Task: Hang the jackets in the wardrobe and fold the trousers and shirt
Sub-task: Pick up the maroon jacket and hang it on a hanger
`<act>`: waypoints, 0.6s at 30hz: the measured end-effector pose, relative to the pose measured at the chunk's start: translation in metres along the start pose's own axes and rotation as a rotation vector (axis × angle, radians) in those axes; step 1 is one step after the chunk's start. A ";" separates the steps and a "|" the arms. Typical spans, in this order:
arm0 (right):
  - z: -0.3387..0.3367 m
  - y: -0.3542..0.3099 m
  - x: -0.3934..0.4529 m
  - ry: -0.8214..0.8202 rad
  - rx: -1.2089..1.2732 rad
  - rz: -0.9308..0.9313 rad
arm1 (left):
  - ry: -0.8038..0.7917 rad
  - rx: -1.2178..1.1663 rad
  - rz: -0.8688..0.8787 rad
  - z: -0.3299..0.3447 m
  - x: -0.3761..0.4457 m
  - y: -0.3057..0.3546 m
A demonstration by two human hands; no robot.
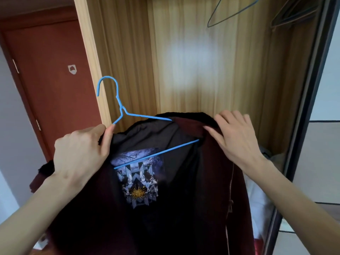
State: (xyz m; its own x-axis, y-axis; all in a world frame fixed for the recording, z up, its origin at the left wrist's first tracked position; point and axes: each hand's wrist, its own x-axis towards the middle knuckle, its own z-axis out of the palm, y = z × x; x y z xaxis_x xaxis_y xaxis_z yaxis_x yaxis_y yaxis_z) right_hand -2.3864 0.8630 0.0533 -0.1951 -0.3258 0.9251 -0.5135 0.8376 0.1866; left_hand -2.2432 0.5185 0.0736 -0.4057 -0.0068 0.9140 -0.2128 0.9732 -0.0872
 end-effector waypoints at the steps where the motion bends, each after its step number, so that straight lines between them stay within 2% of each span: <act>1: -0.008 -0.005 0.005 0.016 -0.021 -0.008 | -0.002 0.002 0.008 0.000 0.003 0.002; 5: -0.030 -0.041 0.003 0.088 -0.057 -0.106 | -0.009 -0.048 0.001 0.002 0.007 0.020; 8: -0.032 -0.049 -0.007 0.004 0.221 -0.098 | 0.007 -0.110 -0.022 -0.002 0.002 0.032; 10: -0.029 -0.036 -0.005 -0.083 0.491 -0.005 | 0.028 -0.141 -0.006 -0.006 -0.002 0.038; 12: -0.025 -0.016 -0.001 -0.170 0.588 0.055 | 0.052 -0.159 0.020 -0.011 -0.002 0.042; 15: -0.020 -0.006 0.002 -0.398 0.488 -0.022 | 0.043 -0.153 0.031 -0.014 0.002 0.046; 18: -0.020 -0.016 0.005 -0.338 0.279 -0.207 | -0.015 -0.177 0.048 -0.009 -0.002 0.048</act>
State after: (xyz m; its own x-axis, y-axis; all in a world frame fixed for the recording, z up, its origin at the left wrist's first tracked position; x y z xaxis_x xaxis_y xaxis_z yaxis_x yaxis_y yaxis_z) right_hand -2.3621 0.8565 0.0617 -0.3025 -0.6362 0.7097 -0.7655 0.6058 0.2168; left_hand -2.2445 0.5670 0.0709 -0.4251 0.0382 0.9043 -0.0337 0.9977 -0.0580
